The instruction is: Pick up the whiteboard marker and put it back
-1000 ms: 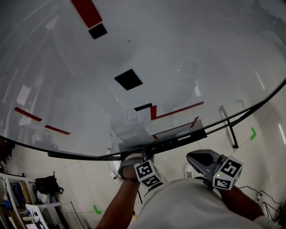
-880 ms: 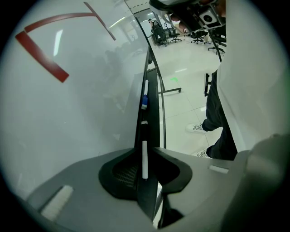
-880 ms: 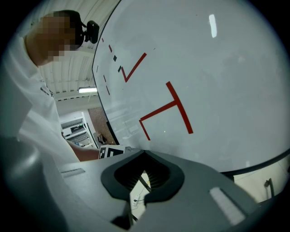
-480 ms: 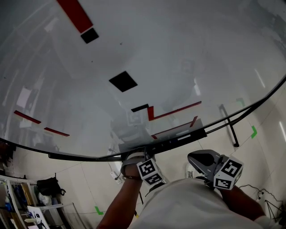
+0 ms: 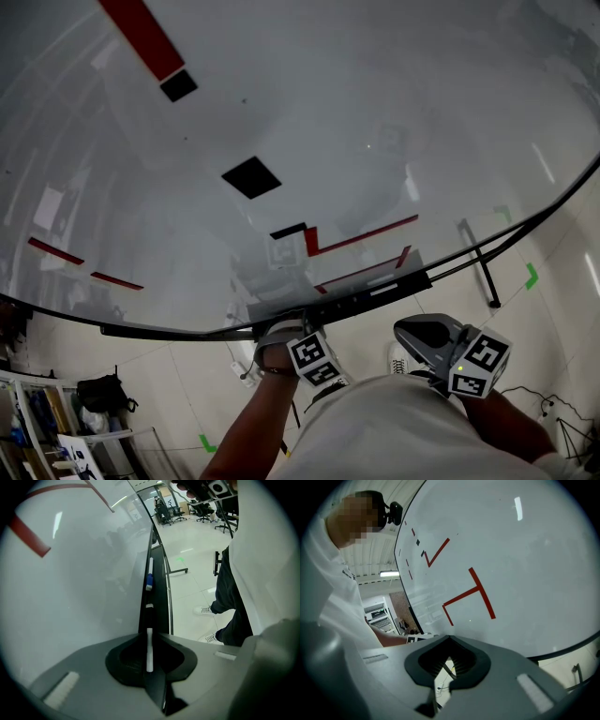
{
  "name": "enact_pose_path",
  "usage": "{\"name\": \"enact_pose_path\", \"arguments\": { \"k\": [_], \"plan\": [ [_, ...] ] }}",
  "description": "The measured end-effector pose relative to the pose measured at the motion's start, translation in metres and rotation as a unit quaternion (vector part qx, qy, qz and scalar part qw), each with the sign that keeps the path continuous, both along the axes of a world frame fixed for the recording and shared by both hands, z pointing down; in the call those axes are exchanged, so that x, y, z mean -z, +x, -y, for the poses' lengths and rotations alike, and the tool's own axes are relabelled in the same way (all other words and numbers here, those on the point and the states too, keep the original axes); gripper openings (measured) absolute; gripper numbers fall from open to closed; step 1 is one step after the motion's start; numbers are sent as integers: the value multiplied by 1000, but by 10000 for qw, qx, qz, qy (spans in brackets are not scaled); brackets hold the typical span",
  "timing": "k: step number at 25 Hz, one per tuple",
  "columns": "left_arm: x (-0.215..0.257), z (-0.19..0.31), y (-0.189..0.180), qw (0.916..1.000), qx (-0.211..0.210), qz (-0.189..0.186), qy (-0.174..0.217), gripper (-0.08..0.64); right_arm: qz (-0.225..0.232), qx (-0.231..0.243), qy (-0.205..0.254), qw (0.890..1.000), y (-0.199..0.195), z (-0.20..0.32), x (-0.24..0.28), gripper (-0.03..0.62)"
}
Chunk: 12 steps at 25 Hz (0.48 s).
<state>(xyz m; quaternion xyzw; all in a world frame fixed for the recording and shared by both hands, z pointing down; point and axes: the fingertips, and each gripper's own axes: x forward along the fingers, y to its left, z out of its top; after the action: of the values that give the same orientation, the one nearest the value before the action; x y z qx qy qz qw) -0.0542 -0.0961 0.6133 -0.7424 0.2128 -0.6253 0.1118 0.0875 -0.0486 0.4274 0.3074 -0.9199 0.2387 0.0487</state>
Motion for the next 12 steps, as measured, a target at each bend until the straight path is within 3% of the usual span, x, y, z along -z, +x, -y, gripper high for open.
{"name": "enact_pose_path", "arguments": {
  "k": [12],
  "plan": [
    [4,0,4,9997,1,-179,164,55,-21,50,15,10000,-3,0,3,2]
  ]
}}
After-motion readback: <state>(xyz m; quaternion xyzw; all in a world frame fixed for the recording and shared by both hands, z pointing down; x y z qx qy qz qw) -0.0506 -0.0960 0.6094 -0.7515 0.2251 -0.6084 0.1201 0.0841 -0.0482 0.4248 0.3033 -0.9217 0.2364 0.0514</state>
